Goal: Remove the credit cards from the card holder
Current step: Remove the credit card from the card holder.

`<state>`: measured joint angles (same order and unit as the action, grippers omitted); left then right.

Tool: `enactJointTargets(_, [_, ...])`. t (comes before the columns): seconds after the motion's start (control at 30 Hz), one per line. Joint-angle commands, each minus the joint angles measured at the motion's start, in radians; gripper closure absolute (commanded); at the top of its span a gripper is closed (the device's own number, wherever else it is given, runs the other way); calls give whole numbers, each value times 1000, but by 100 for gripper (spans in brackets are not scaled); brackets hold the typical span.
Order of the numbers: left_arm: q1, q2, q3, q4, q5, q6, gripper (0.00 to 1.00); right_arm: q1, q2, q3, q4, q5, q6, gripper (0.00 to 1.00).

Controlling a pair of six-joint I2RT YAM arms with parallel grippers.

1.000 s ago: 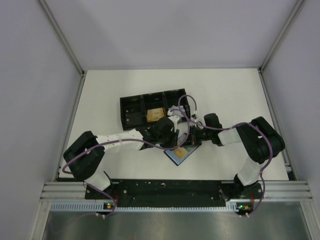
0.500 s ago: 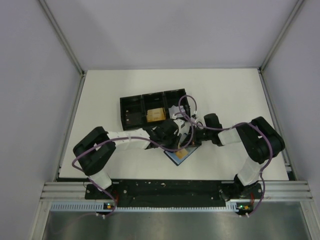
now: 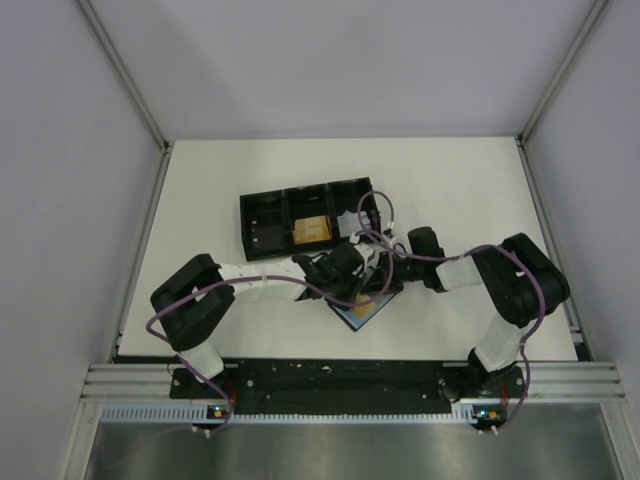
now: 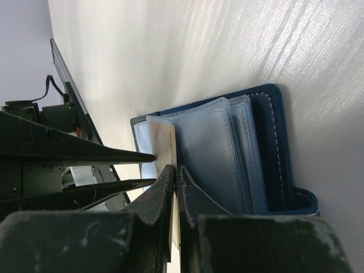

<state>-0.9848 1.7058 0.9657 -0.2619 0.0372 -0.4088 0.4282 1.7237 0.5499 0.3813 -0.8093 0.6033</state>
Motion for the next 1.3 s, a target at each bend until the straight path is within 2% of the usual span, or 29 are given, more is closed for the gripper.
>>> enactJointTargets(0.0, [-20,63,1,-83,9,30,74,9,7,12,-1,22,-31,100])
enactJointTargets(0.43, [-22,95,-2,-105,27,30,76,-20,7,16,45,1,23,100])
enactJointTargets(0.77, [-22,107,2,-115,38,30,79,-22,19,24,77,-16,55,97])
enactJointTargets(0.93, [-20,112,2,-120,41,30,80,-22,23,22,108,-21,85,91])
enactJointTargets(1.27, [-22,117,4,-122,43,30,82,-28,25,7,165,-25,142,91])
